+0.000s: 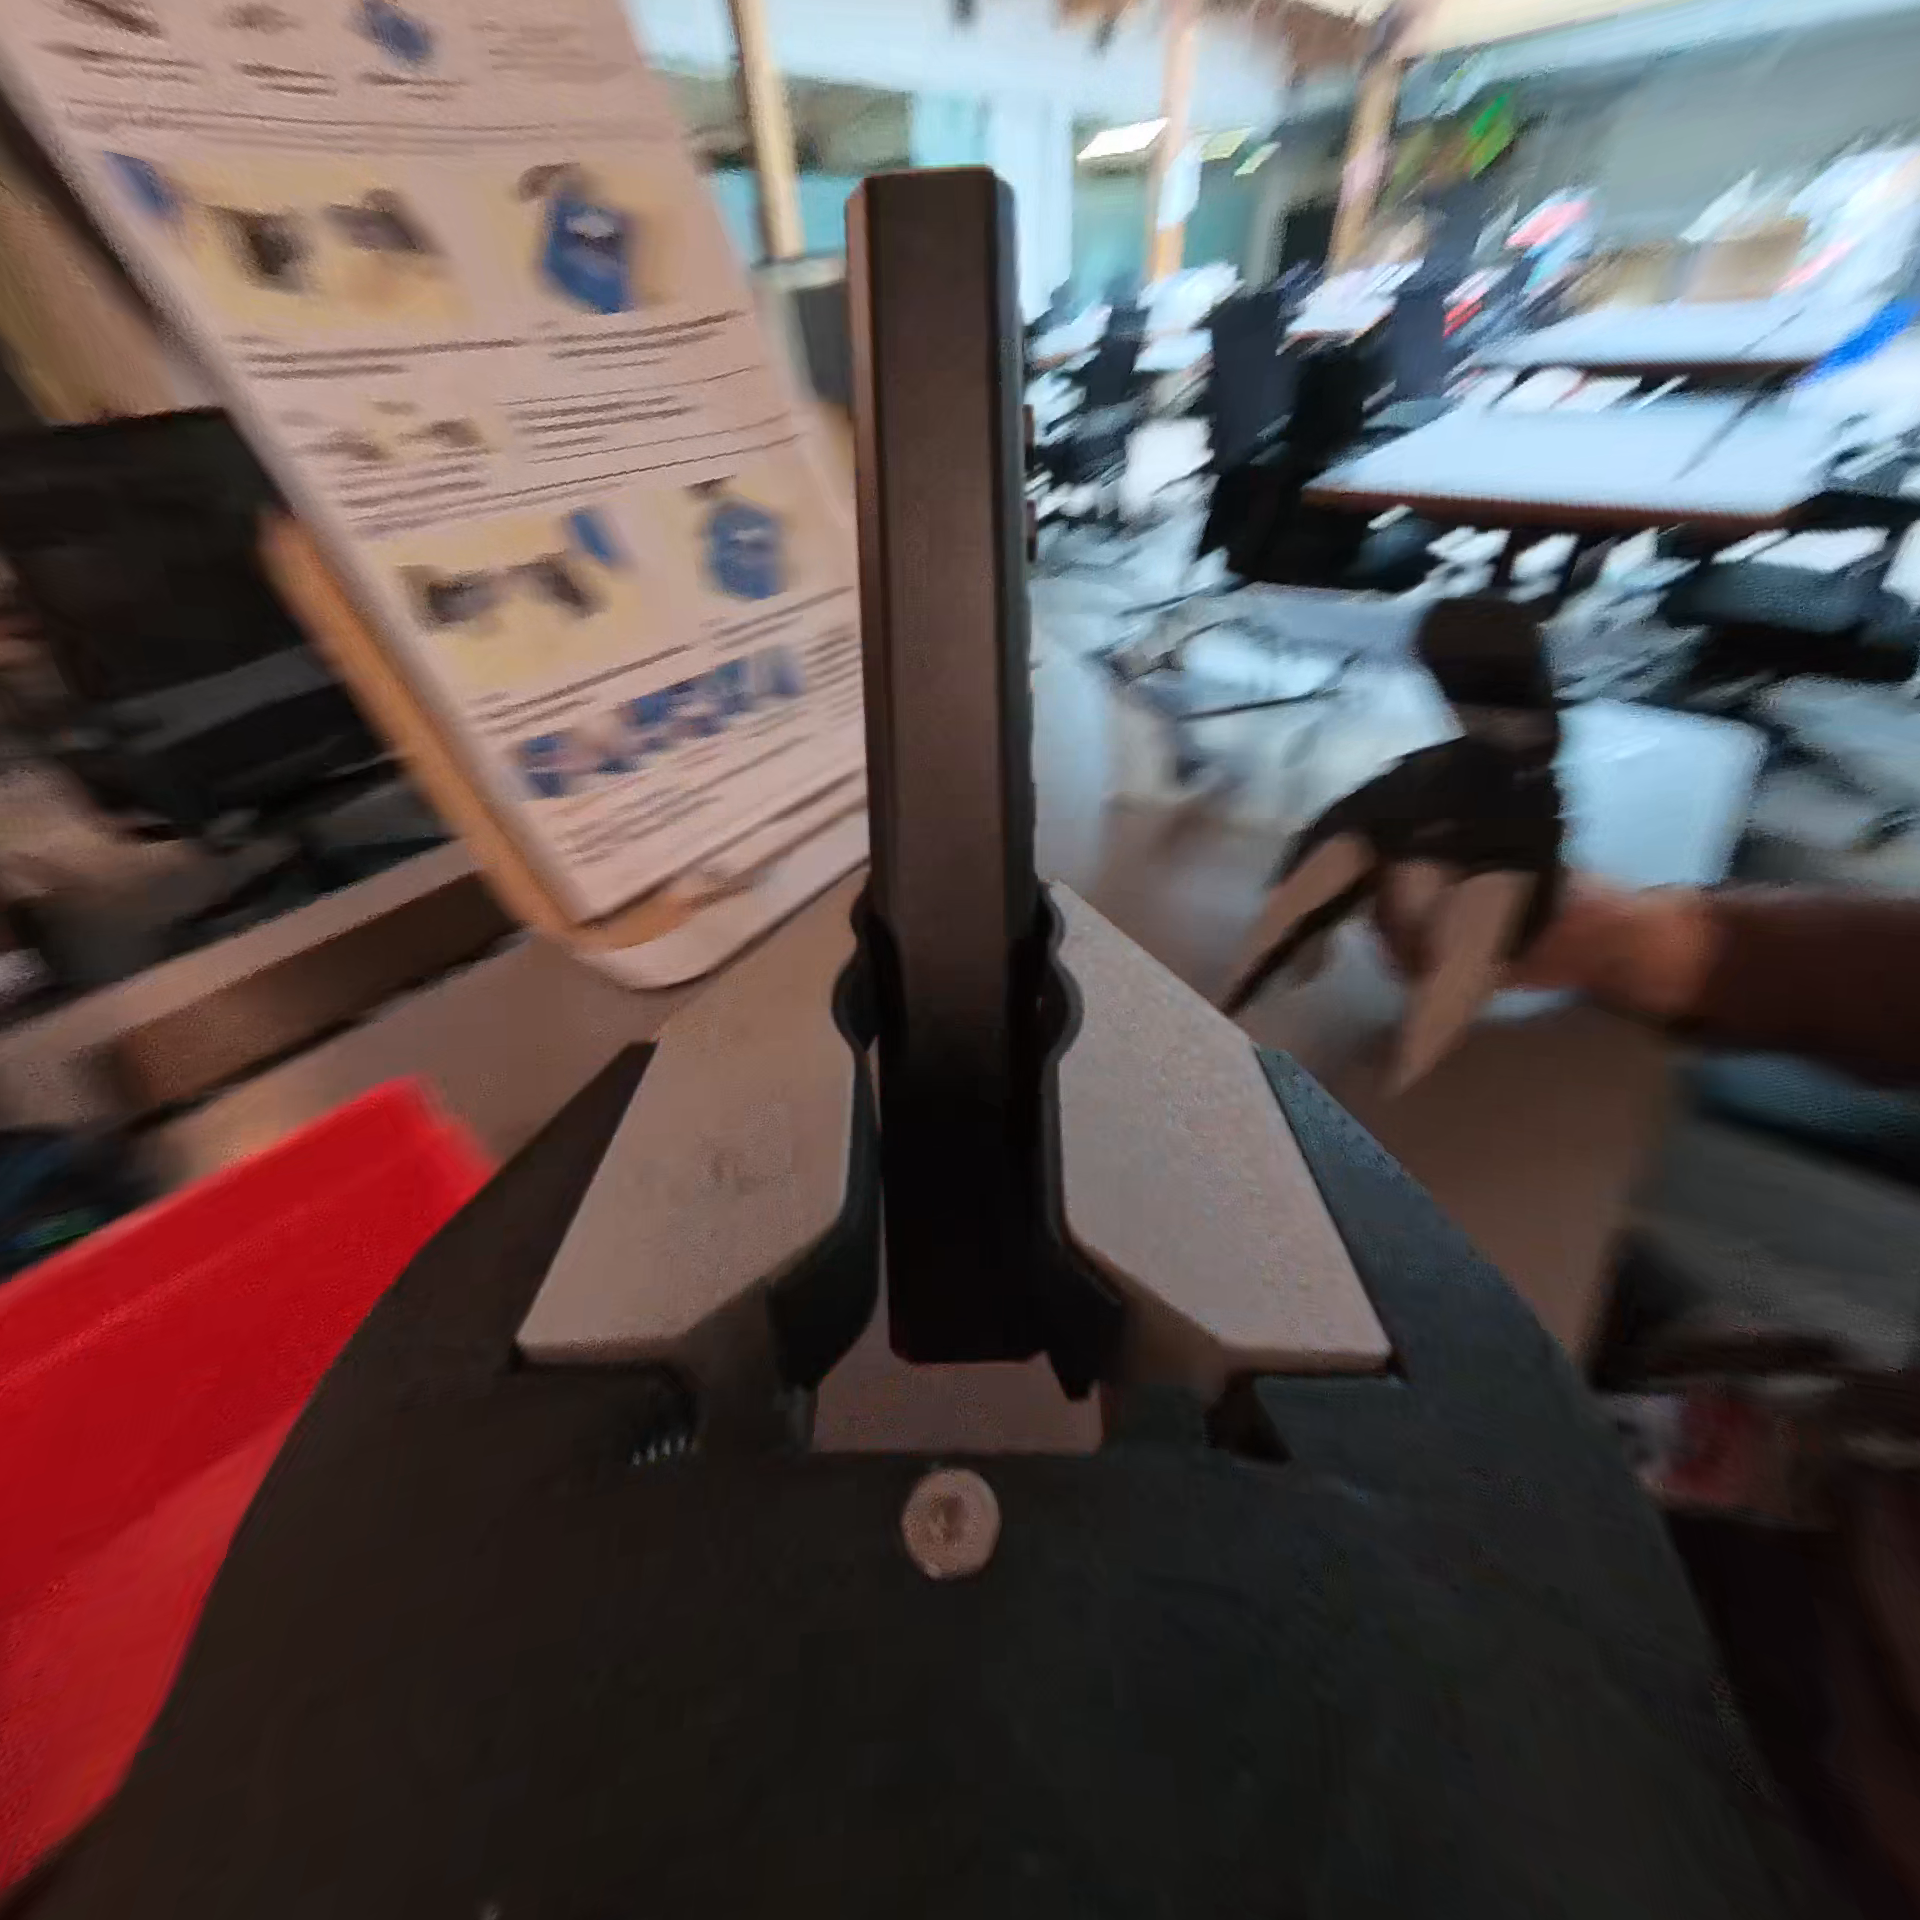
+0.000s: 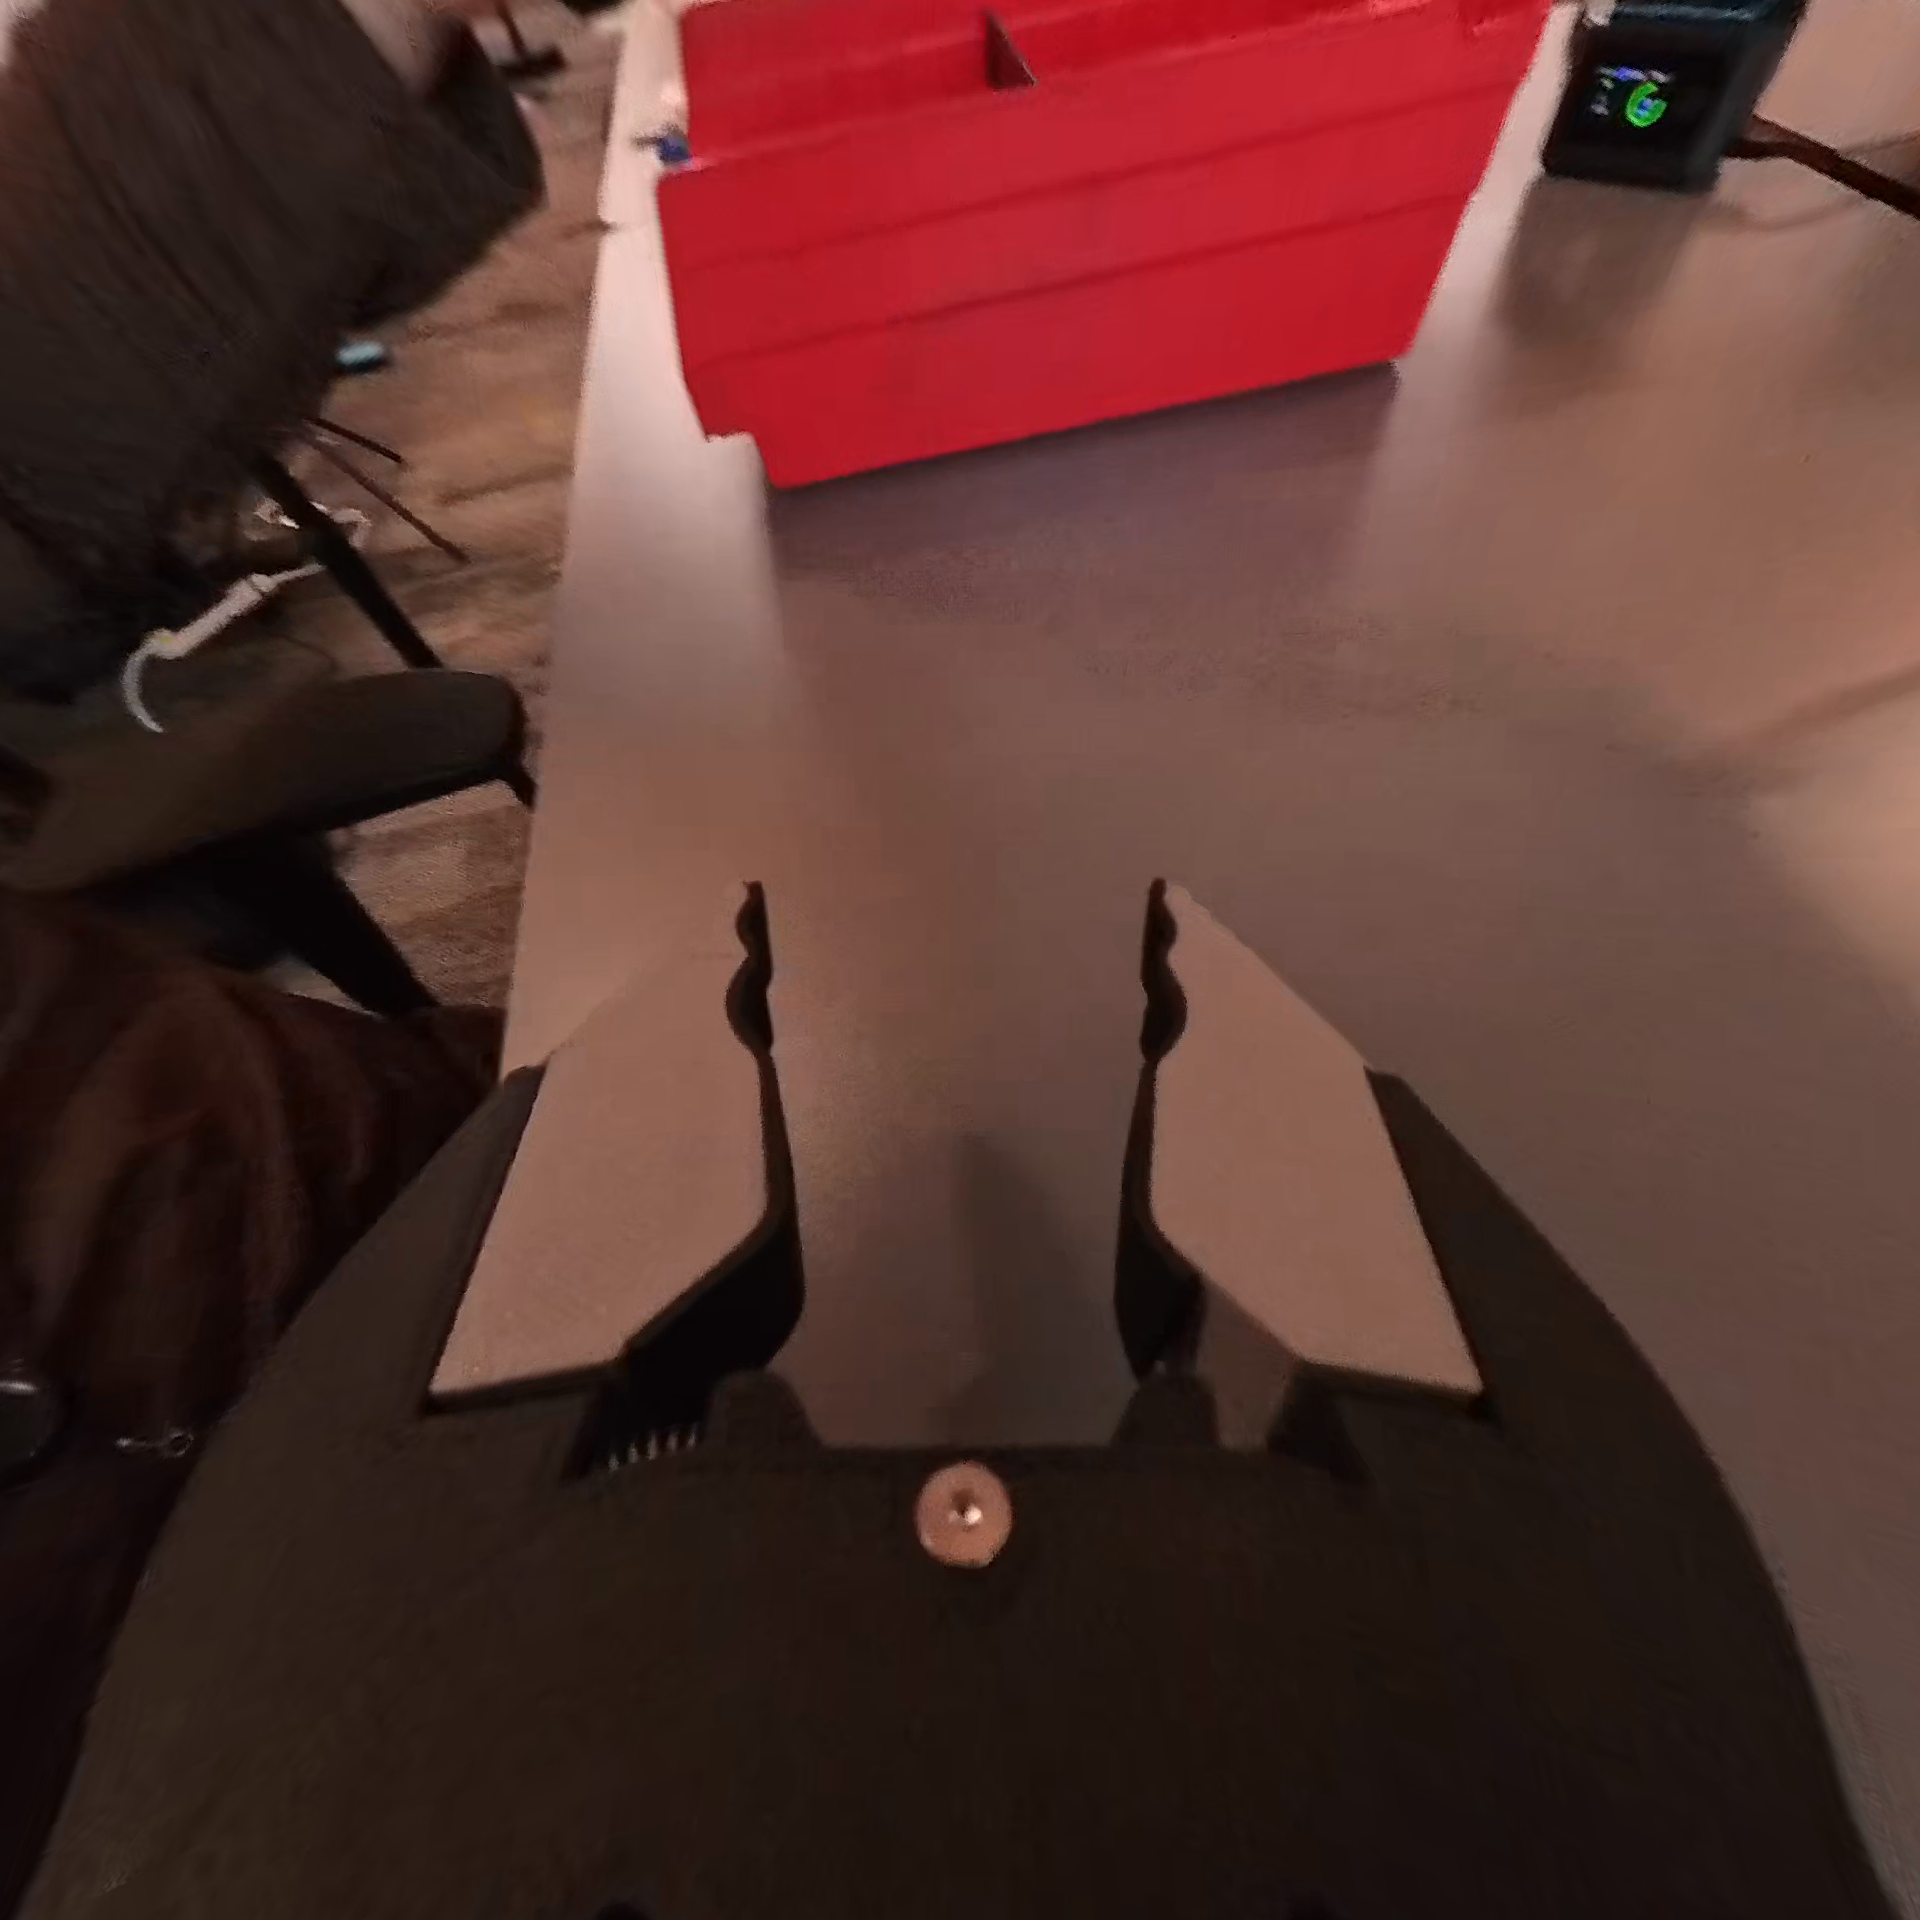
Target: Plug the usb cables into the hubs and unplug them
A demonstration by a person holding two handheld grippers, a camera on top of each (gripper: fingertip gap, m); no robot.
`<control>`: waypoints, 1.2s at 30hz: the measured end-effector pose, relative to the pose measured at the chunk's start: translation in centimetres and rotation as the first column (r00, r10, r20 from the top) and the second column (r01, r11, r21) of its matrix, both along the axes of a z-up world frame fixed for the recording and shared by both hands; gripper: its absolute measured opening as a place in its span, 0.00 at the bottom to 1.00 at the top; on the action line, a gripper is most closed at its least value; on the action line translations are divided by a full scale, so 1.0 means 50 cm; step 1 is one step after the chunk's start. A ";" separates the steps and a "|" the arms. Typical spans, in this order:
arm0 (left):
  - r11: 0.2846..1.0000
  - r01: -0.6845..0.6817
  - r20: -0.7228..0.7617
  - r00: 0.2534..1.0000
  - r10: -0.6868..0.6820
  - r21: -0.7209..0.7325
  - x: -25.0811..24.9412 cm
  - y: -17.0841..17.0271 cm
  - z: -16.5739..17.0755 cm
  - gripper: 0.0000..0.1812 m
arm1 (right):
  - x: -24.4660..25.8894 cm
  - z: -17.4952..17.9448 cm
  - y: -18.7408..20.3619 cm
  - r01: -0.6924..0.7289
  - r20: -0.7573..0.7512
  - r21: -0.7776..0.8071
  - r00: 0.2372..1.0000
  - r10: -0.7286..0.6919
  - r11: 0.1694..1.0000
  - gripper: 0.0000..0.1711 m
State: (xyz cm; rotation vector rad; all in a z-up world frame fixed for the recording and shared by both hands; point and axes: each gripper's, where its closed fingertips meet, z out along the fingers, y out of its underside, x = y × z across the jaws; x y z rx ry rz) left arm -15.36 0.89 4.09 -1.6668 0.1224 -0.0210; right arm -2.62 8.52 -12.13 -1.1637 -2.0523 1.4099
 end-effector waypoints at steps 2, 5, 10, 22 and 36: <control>0.994 0.096 0.053 0.994 -0.098 0.044 0.101 0.024 -0.020 0.14 | 0.005 0.031 -0.003 -0.023 -0.059 -0.054 0.998 0.020 0.998 0.41; 0.987 0.152 0.090 0.983 -0.157 0.059 0.202 0.062 -0.077 0.14 | 0.022 0.088 0.004 -0.076 -0.165 -0.184 0.985 0.045 0.980 0.33; 0.945 0.300 0.267 0.907 -0.325 0.130 0.272 0.155 -0.145 0.14 | 0.037 0.135 0.062 -0.109 -0.209 -0.443 0.978 0.015 0.890 0.36; 0.902 0.413 0.366 0.864 -0.345 -0.126 0.282 0.299 -0.288 0.18 | -0.011 0.121 0.135 0.148 -0.228 -0.276 0.950 -0.214 0.950 0.22; 0.992 0.126 0.295 0.948 -0.117 -0.012 0.191 0.275 -0.255 0.19 | 0.001 0.113 0.196 0.454 -0.379 0.035 0.831 -0.408 0.890 0.15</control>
